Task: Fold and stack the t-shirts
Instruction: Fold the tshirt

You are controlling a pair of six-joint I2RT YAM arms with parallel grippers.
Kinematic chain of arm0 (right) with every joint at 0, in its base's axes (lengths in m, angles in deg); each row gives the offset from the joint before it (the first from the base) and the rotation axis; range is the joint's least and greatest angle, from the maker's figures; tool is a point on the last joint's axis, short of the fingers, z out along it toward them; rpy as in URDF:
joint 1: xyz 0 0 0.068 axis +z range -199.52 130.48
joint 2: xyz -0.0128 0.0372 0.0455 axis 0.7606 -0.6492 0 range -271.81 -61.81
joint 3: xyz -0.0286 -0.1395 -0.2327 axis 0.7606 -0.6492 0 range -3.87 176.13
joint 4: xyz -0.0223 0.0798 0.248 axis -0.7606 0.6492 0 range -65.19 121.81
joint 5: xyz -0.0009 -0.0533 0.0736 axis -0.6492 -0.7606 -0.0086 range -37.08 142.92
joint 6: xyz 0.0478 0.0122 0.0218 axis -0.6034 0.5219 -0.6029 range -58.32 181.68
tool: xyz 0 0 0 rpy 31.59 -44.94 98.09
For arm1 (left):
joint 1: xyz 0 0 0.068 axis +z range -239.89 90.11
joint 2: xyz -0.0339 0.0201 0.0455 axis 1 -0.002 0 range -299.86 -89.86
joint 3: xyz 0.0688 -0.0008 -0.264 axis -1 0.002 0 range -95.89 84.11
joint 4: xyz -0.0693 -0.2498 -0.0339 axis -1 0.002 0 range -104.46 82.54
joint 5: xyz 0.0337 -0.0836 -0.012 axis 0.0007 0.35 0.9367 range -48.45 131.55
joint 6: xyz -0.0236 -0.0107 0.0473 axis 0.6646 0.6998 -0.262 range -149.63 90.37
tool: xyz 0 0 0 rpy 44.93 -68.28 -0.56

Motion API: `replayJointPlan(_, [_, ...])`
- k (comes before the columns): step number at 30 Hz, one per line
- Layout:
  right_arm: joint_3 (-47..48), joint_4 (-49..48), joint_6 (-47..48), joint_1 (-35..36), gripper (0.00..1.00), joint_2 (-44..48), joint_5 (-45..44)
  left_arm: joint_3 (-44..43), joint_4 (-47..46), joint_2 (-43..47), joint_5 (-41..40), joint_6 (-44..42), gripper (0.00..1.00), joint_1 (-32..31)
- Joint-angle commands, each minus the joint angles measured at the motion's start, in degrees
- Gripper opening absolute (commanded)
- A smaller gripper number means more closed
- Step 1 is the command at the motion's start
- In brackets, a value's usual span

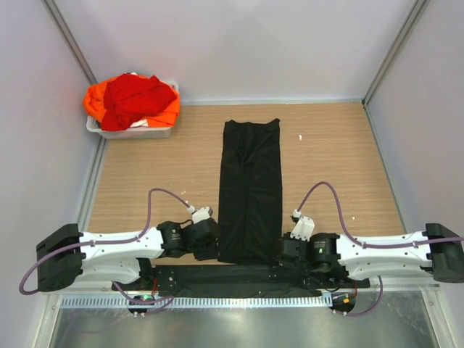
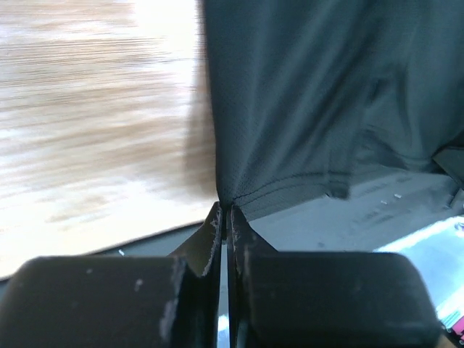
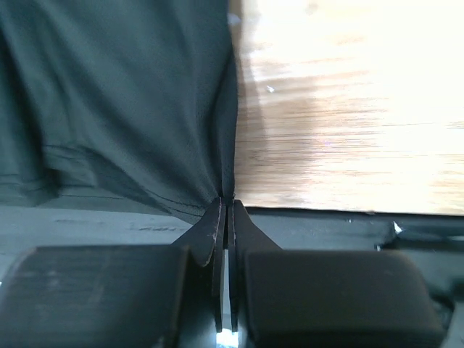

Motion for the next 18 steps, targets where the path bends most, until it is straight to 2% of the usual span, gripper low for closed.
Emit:
replayJointPlan(1, [6.23,7.10,0.37,0.26,0.01,0.39,-6.94,-7.64,6.84,2.15,-3.08,-2.31,0.00,-0.42])
replayJointPlan(6, [14.32,12.65,5.89,-1.93,0.01,1.01,-11.61,-15.92,14.50,2.16,-8.02,-8.37,0.00,1.42])
replayJointPlan(12, [21.53,9.84,23.19,-15.98,0.01,-2.68,-8.02,-24.09,16.26,-1.71,-5.56,-16.37,0.00,8.45])
replayJointPlan(18, [28.56,5.89,35.17,-27.84,0.01,-9.96,-5.29,-32.70,16.53,-8.65,-1.09,-23.75,0.00,17.06])
